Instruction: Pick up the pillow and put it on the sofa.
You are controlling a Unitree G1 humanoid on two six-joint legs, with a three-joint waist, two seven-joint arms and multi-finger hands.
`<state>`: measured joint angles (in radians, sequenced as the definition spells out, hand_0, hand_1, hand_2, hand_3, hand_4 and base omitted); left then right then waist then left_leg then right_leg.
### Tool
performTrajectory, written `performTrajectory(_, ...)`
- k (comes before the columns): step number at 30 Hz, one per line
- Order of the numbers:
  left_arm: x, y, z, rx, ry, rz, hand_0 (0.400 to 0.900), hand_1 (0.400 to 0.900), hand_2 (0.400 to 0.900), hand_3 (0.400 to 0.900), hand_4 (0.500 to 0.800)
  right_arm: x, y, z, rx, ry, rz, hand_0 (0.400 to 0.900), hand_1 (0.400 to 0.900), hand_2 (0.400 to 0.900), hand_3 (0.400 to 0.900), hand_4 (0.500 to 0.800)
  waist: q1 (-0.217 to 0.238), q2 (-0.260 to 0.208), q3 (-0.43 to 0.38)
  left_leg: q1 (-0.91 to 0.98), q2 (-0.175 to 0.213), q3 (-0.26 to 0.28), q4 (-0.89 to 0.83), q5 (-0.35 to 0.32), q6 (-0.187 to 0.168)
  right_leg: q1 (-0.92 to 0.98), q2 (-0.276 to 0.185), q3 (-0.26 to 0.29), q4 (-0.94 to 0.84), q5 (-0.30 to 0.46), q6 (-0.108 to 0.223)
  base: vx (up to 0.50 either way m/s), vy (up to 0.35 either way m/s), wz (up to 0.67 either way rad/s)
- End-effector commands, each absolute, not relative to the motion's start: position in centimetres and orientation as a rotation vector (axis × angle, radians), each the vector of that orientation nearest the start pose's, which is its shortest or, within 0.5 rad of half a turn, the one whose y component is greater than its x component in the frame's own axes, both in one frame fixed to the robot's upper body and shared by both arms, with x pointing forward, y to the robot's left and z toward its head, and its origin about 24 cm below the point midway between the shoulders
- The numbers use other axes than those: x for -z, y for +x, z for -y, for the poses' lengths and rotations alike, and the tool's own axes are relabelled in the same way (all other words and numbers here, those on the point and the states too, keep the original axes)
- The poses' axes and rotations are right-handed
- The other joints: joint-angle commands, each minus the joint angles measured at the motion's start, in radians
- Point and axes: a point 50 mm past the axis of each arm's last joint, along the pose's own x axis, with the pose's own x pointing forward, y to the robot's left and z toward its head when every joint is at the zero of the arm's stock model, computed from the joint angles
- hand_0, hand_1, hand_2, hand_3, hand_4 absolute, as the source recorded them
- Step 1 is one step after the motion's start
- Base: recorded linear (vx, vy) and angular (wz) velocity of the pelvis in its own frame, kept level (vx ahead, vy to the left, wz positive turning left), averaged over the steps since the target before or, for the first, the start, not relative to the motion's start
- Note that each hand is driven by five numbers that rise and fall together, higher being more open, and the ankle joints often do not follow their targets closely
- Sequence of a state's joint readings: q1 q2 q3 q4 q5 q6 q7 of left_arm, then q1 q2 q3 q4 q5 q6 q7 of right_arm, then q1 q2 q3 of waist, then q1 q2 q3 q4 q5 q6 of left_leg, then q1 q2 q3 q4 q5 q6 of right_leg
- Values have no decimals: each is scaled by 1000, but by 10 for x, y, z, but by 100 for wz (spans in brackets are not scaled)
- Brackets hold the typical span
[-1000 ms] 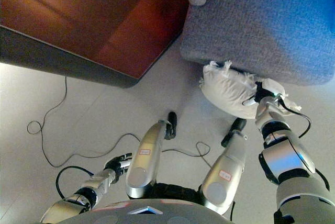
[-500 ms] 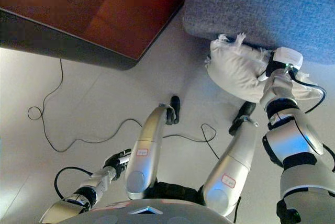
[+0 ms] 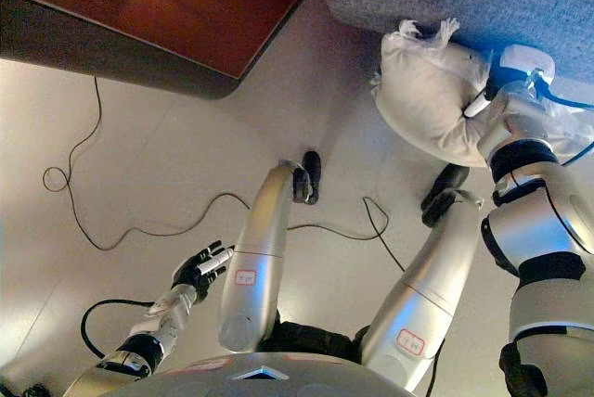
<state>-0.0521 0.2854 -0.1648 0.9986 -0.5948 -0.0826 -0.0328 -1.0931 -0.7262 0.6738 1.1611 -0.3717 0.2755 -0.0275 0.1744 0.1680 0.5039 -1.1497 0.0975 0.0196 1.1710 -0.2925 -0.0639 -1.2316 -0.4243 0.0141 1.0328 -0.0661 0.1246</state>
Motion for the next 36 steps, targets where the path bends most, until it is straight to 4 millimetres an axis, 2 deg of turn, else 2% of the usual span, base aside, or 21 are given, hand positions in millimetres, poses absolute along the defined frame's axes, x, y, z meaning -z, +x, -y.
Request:
performTrajectory(1, 130, 115, -275, -385, -167, -881, 900, 900, 900, 900, 800, -201, 393, 306, 288, -1415, -333, 900, 900, 900, 900, 800, 22, 59, 16, 32, 68, -75, 54, -41, -34, 30, -15, 98, 94, -91, 8, -29, -50, 4)
performTrajectory(4, 129, 110, -279, -399, -172, -875, 900, 900, 900, 900, 800, -204, 394, 301, 210, -1354, -345, 900, 900, 900, 900, 800, 22, 64, 16, -2, 76, -82, 88, -46, -39, -6, -15, 108, 130, -106, 2, -32, -54, 3)
performTrajectory(5, 129, 108, -281, -404, -172, -878, 900, 900, 900, 900, 800, -207, 394, 300, 198, -1359, -345, 818, 818, 818, 818, 751, 20, 65, 16, -14, 80, -84, 106, -49, -42, -19, -14, 113, 149, -113, 0, -17, -46, 5)
performTrajectory(6, 129, 106, -282, -406, -172, -878, 900, 900, 900, 900, 800, -207, 394, 300, 182, -1336, -353, 400, 400, 400, 400, 500, 19, 65, 16, -19, 81, -85, 114, -51, -44, -26, -13, 116, 156, -116, -1, -13, -39, 4)
performTrajectory(8, 129, 104, -283, -407, -173, -879, 900, 900, 900, 900, 800, -210, 394, 298, 159, -1288, -348, 400, 400, 400, 400, 500, 18, 64, 16, -29, 81, -88, 131, -57, -45, -38, -11, 118, 179, -127, -4, -15, -38, 4)
performTrajectory(17, 130, 96, -283, -397, -163, -887, 900, 900, 900, 900, 800, -212, 392, 301, 192, -1300, -259, 400, 400, 400, 400, 500, 1, 63, 16, -7, 106, -91, 150, -53, -62, -34, -18, 129, 209, -125, 8, 13, -23, 5)
performTrajectory(25, 130, 86, -291, -408, -155, -909, 900, 900, 900, 900, 800, -208, 389, 304, 188, -1292, -266, 400, 400, 400, 400, 500, -4, 57, 14, 57, 129, -81, 118, -40, -71, 5, -24, 121, 197, -111, 17, 11, -5, 2)
performTrajectory(30, 131, 95, -284, -381, -158, -891, 900, 900, 900, 900, 800, -198, 391, 296, 143, -1272, -238, 400, 400, 400, 400, 500, -3, 39, -2, 141, 135, -64, -1, -8, -79, 83, -15, 84, 101, -78, 21, 11, -12, -5)
performTrajectory(32, 132, 104, -279, -362, -144, -887, 900, 900, 900, 900, 800, -188, 391, 294, 106, -1247, -233, 400, 400, 400, 400, 500, 2, 21, -19, 247, 130, -47, -159, 41, -87, 186, -30, 38, -20, -37, 32, 54, -14, -4)
performTrajectory(34, 131, 106, -278, -353, -136, -889, 900, 900, 900, 900, 800, -184, 390, 293, 86, -1230, -236, 400, 400, 400, 400, 500, 5, 15, -24, 287, 128, -41, -216, 65, -90, 228, -35, 20, -65, -23, 36, 71, -15, -2)
performTrajectory(36, 131, 108, -279, -343, -115, -902, 900, 900, 900, 900, 800, -173, 386, 292, 23, -1170, -242, 400, 400, 400, 400, 500, 14, -1, -41, 398, 125, -31, -358, 125, -95, 338, -52, -23, -172, 3, 49, 126, -17, -1)
